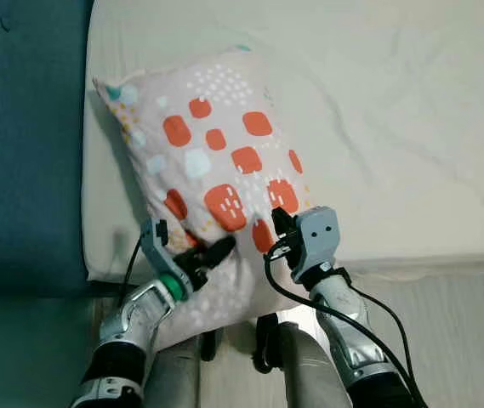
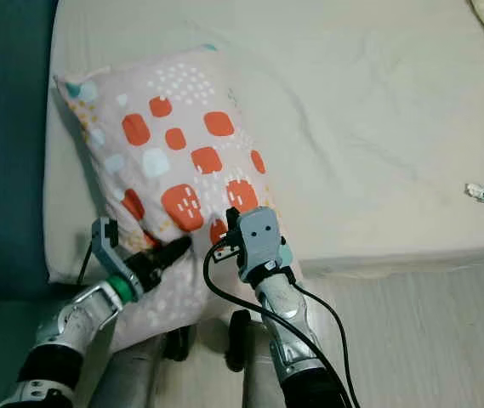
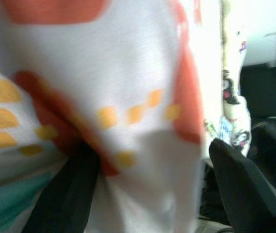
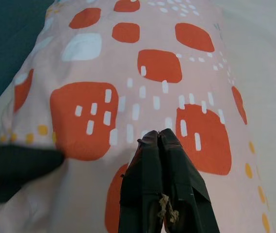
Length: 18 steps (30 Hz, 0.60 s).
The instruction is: Clean up the room
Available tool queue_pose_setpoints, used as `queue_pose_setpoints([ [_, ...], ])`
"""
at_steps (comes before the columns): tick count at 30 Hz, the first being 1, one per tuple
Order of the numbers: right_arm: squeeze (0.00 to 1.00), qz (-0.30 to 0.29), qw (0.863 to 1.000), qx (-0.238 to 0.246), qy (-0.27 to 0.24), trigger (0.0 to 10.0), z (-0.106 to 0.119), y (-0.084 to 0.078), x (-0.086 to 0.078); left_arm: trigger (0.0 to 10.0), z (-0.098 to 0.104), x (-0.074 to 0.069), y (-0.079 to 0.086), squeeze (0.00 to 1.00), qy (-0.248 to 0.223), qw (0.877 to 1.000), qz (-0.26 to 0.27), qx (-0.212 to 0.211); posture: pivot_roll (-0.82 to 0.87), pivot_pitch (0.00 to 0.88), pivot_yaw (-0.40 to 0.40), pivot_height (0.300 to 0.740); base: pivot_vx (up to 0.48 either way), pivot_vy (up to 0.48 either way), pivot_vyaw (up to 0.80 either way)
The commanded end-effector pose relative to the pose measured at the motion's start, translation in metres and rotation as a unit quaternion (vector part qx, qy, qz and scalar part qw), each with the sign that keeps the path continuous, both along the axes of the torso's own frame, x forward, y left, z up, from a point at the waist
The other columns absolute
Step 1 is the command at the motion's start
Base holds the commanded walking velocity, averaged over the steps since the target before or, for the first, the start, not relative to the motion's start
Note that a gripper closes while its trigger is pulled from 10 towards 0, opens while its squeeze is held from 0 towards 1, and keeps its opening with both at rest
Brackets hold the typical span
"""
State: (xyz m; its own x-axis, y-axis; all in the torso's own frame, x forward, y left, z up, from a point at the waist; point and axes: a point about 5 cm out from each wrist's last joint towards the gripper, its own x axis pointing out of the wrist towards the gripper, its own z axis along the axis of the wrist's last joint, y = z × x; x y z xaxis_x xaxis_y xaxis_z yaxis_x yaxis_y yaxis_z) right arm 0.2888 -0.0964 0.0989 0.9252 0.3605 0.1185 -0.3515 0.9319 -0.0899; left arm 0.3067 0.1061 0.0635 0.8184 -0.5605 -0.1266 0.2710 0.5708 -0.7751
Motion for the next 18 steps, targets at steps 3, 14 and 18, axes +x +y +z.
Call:
queue_pose_setpoints([
  [3,0.0,-0.003,1.0,-0.004,0.022,10.0,-0.009,0.0,-0.005,10.0,-0.008,-0.007,-0.013,0.0,0.013,0.998,-0.028,0.047,0.0,0.393,0.066,0.74,0.0,0.0,0.0],
  [14,0.0,-0.011,1.0,-0.006,0.022,10.0,-0.008,-0.004,-0.003,0.0,-0.017,-0.032,-0.04,0.0,0.014,0.977,-0.127,0.169,0.01,0.381,0.072,0.74,0.0,0.0,0.0],
  [18,0.0,-0.015,1.0,-0.007,0.022,10.0,-0.008,-0.006,-0.001,0.0,-0.024,-0.034,-0.04,0.0,0.022,0.963,-0.128,0.235,0.01,0.377,0.071,0.74,0.0,0.0,0.0],
])
